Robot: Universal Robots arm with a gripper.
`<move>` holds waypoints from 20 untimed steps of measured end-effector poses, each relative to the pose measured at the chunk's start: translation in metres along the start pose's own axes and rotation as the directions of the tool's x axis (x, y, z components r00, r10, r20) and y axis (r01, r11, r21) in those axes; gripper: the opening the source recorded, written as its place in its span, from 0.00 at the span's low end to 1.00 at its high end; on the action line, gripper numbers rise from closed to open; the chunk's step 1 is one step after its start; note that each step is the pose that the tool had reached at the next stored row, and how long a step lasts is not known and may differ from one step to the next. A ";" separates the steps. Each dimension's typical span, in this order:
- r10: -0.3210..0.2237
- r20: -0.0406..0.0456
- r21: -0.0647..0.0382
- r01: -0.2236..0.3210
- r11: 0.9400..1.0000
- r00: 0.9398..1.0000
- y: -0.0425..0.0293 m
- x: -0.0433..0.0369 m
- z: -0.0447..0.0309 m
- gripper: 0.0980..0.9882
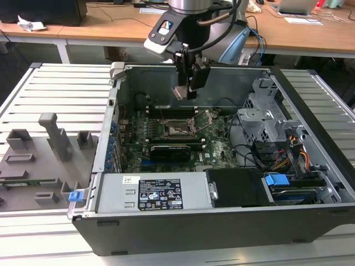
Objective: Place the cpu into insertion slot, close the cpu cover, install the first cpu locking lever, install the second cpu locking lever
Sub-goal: 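Place the cpu into insertion slot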
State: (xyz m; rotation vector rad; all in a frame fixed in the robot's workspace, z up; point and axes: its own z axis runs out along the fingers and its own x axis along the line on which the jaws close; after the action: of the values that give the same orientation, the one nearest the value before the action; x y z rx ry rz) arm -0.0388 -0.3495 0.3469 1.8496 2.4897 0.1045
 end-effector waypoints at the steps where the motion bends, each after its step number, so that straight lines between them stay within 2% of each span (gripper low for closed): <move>1: 0.000 0.000 0.000 0.000 1.000 1.000 0.0000 0.0000 0.0001 0.48; 20: 0.000 0.000 0.000 0.000 1.000 1.000 -0.0002 0.0000 0.0030 0.48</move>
State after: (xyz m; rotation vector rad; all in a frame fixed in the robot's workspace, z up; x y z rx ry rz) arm -0.0388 -0.3495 0.3440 1.8497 2.4897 0.1046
